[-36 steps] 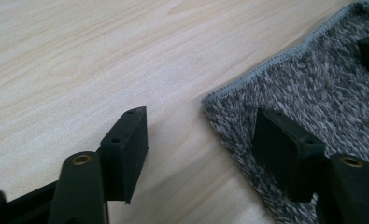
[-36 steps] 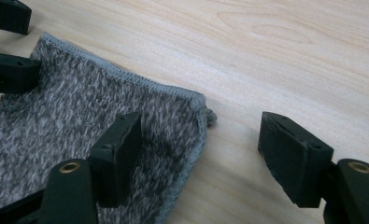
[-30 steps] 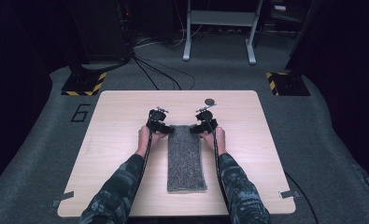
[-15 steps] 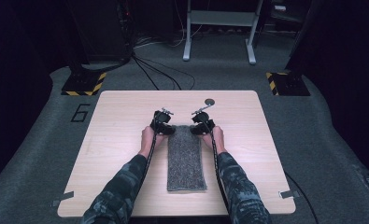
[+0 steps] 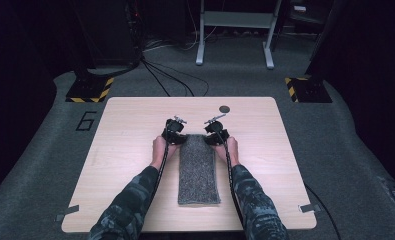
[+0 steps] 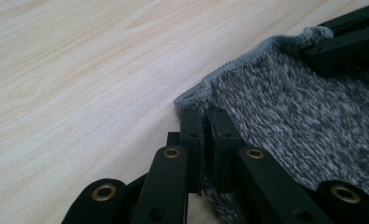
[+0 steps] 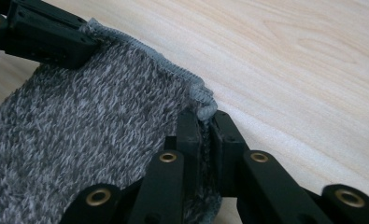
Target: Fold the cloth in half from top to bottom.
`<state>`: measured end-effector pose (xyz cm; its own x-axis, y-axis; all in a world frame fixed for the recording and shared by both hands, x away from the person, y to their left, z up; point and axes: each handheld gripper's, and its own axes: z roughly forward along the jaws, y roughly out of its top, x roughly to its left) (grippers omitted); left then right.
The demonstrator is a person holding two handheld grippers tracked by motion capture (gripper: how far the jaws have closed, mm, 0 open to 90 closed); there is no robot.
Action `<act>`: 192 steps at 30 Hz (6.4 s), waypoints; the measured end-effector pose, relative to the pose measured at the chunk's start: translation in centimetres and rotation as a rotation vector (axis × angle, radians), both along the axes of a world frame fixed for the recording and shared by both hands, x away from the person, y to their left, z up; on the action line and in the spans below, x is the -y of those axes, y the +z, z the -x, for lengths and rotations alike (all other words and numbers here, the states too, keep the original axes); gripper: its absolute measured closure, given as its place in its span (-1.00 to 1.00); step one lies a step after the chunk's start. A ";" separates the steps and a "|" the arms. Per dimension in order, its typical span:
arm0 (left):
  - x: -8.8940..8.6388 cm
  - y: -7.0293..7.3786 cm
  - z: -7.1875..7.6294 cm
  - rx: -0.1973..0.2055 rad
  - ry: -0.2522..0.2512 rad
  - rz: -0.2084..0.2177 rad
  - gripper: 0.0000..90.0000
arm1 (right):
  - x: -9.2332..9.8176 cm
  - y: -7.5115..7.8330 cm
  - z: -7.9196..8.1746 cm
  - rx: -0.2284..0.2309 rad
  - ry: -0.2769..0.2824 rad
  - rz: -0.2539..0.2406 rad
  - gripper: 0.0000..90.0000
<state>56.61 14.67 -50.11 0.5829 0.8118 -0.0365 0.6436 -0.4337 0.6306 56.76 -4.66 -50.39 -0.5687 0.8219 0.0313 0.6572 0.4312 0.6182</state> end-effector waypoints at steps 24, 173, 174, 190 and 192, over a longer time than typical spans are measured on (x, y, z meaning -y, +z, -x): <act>-0.5 5.2 2.3 0.202 -0.038 0.035 0.91 | 1.3 4.8 2.4 0.182 0.007 -0.090 0.88; -5.6 -0.4 18.1 0.063 -0.075 0.072 -0.66 | 7.0 -0.5 20.1 0.109 0.018 -0.088 -0.41; -6.4 -0.1 18.4 0.075 -0.054 0.076 -0.66 | 7.7 -0.3 20.3 0.117 0.015 -0.097 -0.43; -17.9 -2.0 20.6 0.068 0.239 0.044 -0.68 | 18.2 -1.5 22.4 0.127 -0.268 -0.078 -0.71; -18.5 -2.2 20.9 0.077 0.253 0.055 -0.69 | 19.1 -1.8 22.5 0.140 -0.295 -0.082 -0.71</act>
<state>35.70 33.17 -52.29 0.3643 0.9300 -0.0480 0.6767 -0.2290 0.6997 34.21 -23.72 -52.20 -0.3102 0.9498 0.0420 0.6524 0.1805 0.7360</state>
